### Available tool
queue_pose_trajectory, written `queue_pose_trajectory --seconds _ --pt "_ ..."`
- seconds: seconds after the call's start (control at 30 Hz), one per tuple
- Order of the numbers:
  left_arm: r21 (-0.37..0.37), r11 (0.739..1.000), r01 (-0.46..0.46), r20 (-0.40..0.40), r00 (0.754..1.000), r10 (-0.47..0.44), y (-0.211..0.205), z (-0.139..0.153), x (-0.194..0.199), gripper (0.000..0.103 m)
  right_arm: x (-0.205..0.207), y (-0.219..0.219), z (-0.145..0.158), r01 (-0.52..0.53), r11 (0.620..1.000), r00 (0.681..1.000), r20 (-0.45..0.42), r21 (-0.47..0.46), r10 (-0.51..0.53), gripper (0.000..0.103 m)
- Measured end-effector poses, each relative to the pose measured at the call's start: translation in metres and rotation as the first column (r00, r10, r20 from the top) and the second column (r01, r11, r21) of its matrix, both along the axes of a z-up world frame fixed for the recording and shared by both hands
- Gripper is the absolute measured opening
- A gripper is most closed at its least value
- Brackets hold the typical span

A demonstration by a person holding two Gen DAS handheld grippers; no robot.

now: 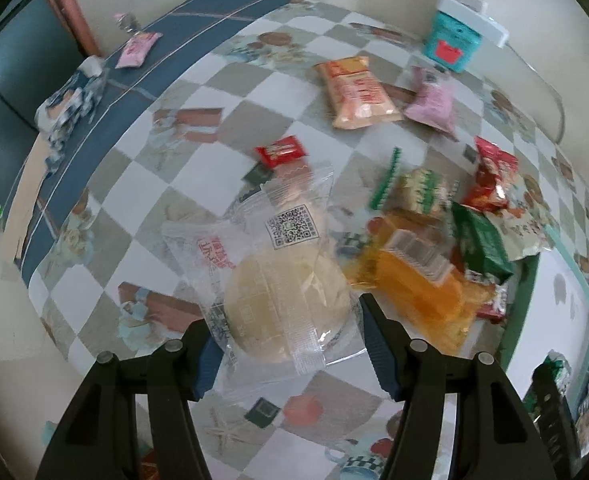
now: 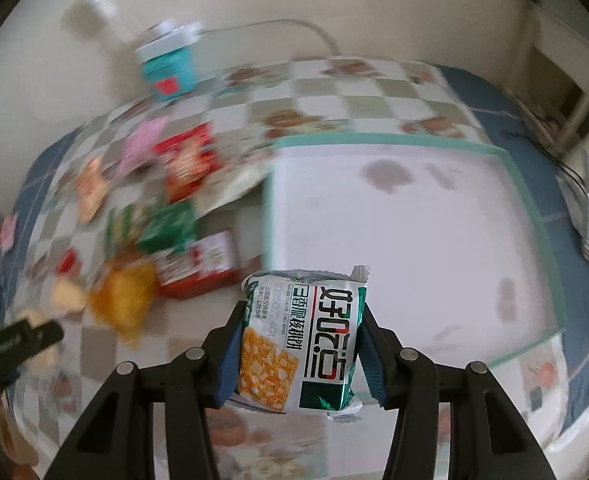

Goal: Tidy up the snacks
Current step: 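Carry both bags over the white tray and open both grippers to drop them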

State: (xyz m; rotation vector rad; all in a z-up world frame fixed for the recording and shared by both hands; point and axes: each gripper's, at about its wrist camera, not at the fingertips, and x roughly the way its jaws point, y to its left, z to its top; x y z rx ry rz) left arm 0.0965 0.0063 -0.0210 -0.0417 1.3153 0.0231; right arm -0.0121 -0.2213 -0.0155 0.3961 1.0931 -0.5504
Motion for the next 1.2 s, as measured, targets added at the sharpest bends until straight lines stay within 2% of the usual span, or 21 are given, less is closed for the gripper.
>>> queue_pose_trajectory --seconds 0.13,0.3,0.43,0.57,0.73,0.8,0.93,1.03,1.13,1.2 --pt "0.007 0.999 0.049 0.023 0.999 -0.049 -0.021 0.005 0.000 0.064 -0.017 -0.039 0.000 0.129 0.992 0.992 -0.001 0.017 -0.129 0.054" --pt "0.021 0.988 0.152 0.032 0.988 -0.152 -0.058 0.008 -0.005 0.065 -0.038 -0.083 -0.010 0.278 0.959 0.960 -0.038 0.052 -0.276 0.054" --pt "0.035 0.978 0.206 0.029 0.978 -0.207 -0.081 0.010 -0.007 0.065 -0.056 -0.106 -0.014 0.356 0.932 0.934 -0.047 0.064 -0.354 0.054" --pt "0.074 0.956 0.282 0.048 0.957 -0.286 -0.113 0.013 -0.009 0.065 -0.068 -0.128 -0.017 0.414 0.908 0.910 -0.053 0.061 -0.411 0.054" --pt "0.136 0.905 0.403 0.057 0.909 -0.413 -0.156 0.012 -0.012 0.065 -0.070 -0.149 -0.020 0.442 0.896 0.897 -0.049 0.039 -0.440 0.054" --pt "0.174 0.869 0.464 0.051 0.877 -0.478 -0.174 0.010 -0.012 0.064 -0.071 -0.155 -0.021 0.446 0.894 0.894 -0.049 0.030 -0.444 0.054" --pt "0.240 0.822 0.517 0.088 0.831 -0.549 -0.195 0.017 -0.011 0.064 -0.070 -0.162 -0.025 0.460 0.887 0.887 -0.055 0.033 -0.458 0.054" --pt "0.231 0.805 0.546 0.127 0.804 -0.581 -0.205 0.026 -0.013 0.064 -0.068 -0.166 -0.031 0.457 0.888 0.889 -0.060 0.058 -0.454 0.054" --pt "0.185 0.789 0.586 0.162 0.773 -0.613 -0.215 0.029 -0.020 0.064 -0.066 -0.165 -0.032 0.457 0.887 0.889 -0.056 0.070 -0.454 0.054" --pt "0.152 0.782 0.604 0.163 0.765 -0.623 -0.222 0.025 -0.025 0.064 -0.066 -0.164 -0.030 0.456 0.888 0.890 -0.052 0.061 -0.453 0.054"
